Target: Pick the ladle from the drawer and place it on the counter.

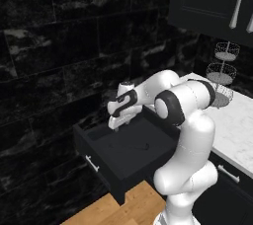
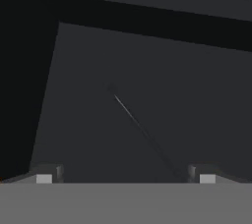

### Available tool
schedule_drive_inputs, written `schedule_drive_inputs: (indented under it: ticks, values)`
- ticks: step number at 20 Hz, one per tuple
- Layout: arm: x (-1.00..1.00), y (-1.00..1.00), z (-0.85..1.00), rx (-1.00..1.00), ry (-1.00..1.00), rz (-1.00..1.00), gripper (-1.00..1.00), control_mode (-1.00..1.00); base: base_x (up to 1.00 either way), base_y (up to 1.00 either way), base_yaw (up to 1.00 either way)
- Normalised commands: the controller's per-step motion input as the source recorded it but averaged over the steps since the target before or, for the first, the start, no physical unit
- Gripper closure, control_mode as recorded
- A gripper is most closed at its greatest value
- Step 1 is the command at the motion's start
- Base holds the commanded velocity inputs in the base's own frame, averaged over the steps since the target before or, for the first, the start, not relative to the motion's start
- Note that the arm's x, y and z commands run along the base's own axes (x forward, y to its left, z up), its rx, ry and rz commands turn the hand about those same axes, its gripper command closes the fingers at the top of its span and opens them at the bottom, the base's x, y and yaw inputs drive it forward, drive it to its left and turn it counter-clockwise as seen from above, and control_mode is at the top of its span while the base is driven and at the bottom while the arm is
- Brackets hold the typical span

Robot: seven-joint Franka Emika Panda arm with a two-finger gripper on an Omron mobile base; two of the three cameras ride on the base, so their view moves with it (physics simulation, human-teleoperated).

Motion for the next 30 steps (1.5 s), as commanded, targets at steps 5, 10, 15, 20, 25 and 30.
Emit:
schedule_drive_inputs:
  ticks: [5, 10, 15, 20, 25, 30]
  values:
    - [0.02, 0.18, -0.46, -0.1, -0.05, 0.19, -1.0, -1.0, 0.0, 0.0, 0.0]
    - [-0.18, -0.29, -0.19, -0.05, 0.0, 0.2, -1.0, -1.0, 0.0, 0.0, 0.0]
    - [0.25, -0.17, -0.42, 0.0, 0.0, 0.14, -1.0, -1.0, 0.0, 0.0, 0.0]
    - [0.32, 0.01, -0.79, 0.0, 0.01, 0.08, -1.0, -1.0, 0.0, 0.0, 0.0]
    - [0.29, 0.04, -0.59, 0.0, 0.01, 0.03, -1.0, -1.0, 0.0, 0.0, 0.0]
    - [0.04, 0.09, -0.7, 0.0, 0.04, 0.0, -1.0, -1.0, 0.0, 0.0, 0.0]
